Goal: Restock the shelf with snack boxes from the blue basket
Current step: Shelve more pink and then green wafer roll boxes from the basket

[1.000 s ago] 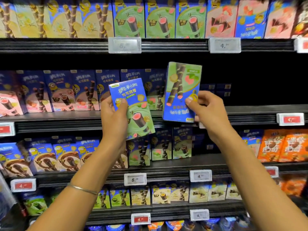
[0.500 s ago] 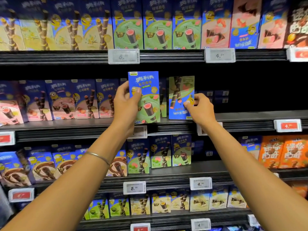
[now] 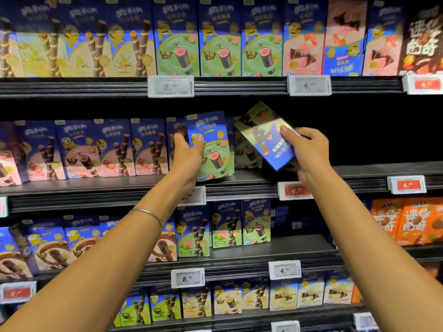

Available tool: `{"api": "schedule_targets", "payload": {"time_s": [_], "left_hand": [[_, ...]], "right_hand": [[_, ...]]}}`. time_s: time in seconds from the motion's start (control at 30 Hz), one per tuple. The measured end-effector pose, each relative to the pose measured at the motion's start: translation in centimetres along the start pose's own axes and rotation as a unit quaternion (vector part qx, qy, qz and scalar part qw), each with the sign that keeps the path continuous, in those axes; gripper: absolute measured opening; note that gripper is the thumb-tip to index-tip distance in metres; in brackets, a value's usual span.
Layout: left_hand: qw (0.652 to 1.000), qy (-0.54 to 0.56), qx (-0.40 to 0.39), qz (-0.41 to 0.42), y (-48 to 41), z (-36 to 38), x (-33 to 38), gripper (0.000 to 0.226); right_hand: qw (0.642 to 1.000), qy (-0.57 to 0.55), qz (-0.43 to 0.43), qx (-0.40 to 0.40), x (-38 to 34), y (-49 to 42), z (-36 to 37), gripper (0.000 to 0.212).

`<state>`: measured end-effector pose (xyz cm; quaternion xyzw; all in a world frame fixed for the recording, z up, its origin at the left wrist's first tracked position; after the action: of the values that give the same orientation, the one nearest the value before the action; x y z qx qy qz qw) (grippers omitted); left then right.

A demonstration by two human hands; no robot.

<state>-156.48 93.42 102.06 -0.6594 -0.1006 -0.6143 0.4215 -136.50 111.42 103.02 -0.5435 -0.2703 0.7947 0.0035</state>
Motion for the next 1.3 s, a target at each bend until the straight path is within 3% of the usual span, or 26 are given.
{"api": "schedule_targets", "payload": {"time_s": [0.13,0.27,0.33,0.53,0.77,0.87,0.93,0.97,1.07,1.17,1.23,1.3], "left_hand": [[0.996,-0.072,-0.028,0.039,-0.1,0.7,-0.5,0.014],[0.984,-0.151,-0.014,0.091,-0.2,0.5,-0.5,0.010],[0.981,-0.174,-0.003,0.088,-0.3,0.2,-0.4,0.020],[0.974,-0.220,0.006,0.049,-0.3,0.1,-0.3,0.056],[0.974,-0.217,0.023,0.056,-0.2,0.0,-0.8,0.054],[0.975,-0.212,0.020,0.060,0.0,0.1,-0.8,0.053],[0.976,-0.207,0.015,0.065,0.1,0.1,-0.8,0.054],[0.977,-0.204,0.014,0.067,0.2,0.1,-0.8,0.053],[0.978,-0.194,0.018,0.070,0.3,-0.1,-0.8,0.048],[0.979,-0.187,0.029,0.068,0.2,-0.1,-0.9,0.046],[0.979,-0.188,0.044,0.070,0.2,-0.2,-1.0,0.047],[0.975,-0.200,0.052,0.076,0.2,-0.2,-1.0,0.046]], "right_hand": [[0.998,-0.007,-0.030,0.051,-0.8,-0.3,-0.9,0.055],[0.986,0.077,-0.109,0.100,-2.1,-0.9,-1.4,0.053],[0.975,0.141,-0.141,0.096,-2.9,-1.2,-1.4,0.056],[0.916,0.336,-0.219,0.007,-4.3,-1.8,0.6,0.061],[0.845,0.447,-0.280,-0.085,-3.7,-1.8,2.4,0.068],[0.830,0.466,-0.271,-0.144,-4.3,-2.0,2.6,0.044],[0.836,0.457,-0.236,-0.192,-4.7,-2.4,2.6,0.018],[0.843,0.443,-0.220,-0.213,-4.7,-2.7,2.5,0.018],[0.872,0.391,-0.189,-0.225,-4.4,-3.0,2.2,0.037],[0.930,0.307,-0.169,-0.115,-3.7,-3.2,1.8,0.065],[0.956,0.244,-0.141,-0.080,-2.8,-3.1,2.1,0.068],[0.960,0.228,-0.131,-0.095,-1.8,-2.9,2.9,0.061]]}}
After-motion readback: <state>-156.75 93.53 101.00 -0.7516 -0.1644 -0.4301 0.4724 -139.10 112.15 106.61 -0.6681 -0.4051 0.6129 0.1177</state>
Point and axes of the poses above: each hand's wrist, its own y-axis away from the middle knuckle, its own z-axis out of the palm, x = y × z, the point moved 3 cm from there along -y, towards the middle knuckle, and after that the axes turned 7 degrees about -x, right-handed, at the moved point
